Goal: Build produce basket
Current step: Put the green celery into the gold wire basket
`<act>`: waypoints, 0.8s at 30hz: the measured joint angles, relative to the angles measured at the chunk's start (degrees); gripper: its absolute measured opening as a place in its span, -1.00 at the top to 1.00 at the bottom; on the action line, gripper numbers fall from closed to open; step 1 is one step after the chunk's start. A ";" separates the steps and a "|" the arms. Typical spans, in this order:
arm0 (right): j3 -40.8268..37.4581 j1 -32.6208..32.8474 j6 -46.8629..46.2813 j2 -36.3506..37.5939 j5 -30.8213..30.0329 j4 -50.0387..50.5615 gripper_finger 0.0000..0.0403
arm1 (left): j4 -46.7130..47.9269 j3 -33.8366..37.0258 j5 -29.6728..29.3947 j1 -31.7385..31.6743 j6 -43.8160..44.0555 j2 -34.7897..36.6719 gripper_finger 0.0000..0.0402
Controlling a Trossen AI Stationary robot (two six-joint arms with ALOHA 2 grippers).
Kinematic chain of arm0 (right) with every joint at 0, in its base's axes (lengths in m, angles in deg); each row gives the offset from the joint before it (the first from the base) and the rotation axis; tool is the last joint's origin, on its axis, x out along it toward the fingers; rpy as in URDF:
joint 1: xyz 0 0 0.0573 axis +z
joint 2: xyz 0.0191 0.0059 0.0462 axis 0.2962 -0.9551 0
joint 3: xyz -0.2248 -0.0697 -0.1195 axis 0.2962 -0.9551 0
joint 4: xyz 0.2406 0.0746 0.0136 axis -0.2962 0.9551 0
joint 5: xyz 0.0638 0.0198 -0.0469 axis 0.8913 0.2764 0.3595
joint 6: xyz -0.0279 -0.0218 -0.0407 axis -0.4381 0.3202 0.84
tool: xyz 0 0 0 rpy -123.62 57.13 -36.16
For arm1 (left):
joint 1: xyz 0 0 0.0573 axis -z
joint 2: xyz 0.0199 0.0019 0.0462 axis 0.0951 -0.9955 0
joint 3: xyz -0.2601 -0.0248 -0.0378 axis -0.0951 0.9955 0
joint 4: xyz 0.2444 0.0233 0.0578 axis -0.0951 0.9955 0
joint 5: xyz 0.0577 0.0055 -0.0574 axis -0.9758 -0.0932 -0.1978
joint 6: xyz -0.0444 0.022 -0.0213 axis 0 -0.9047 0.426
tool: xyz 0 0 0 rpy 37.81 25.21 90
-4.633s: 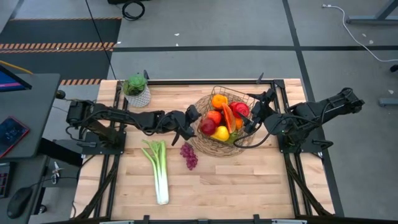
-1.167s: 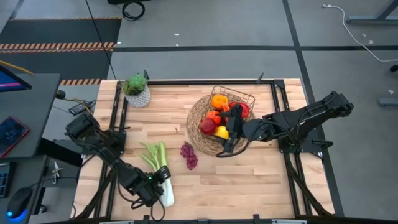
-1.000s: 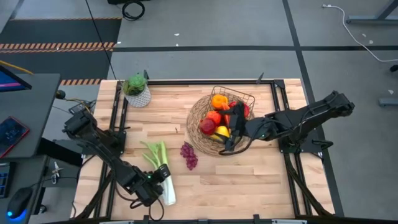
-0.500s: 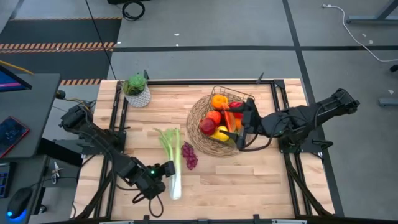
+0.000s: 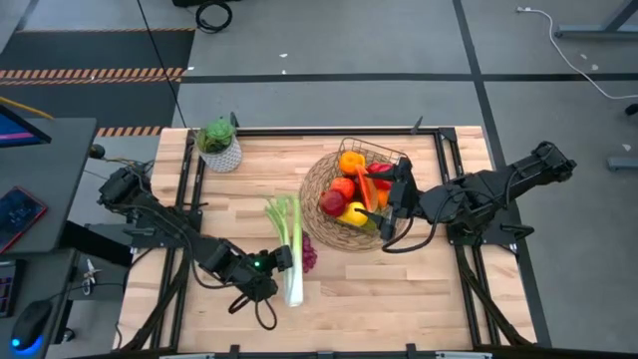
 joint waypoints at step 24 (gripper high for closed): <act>0.00 4.04 -3.70 4.73 -15.56 13.74 -0.93 | -37.31 0.00 22.54 -28.57 -29.68 6.70 0.34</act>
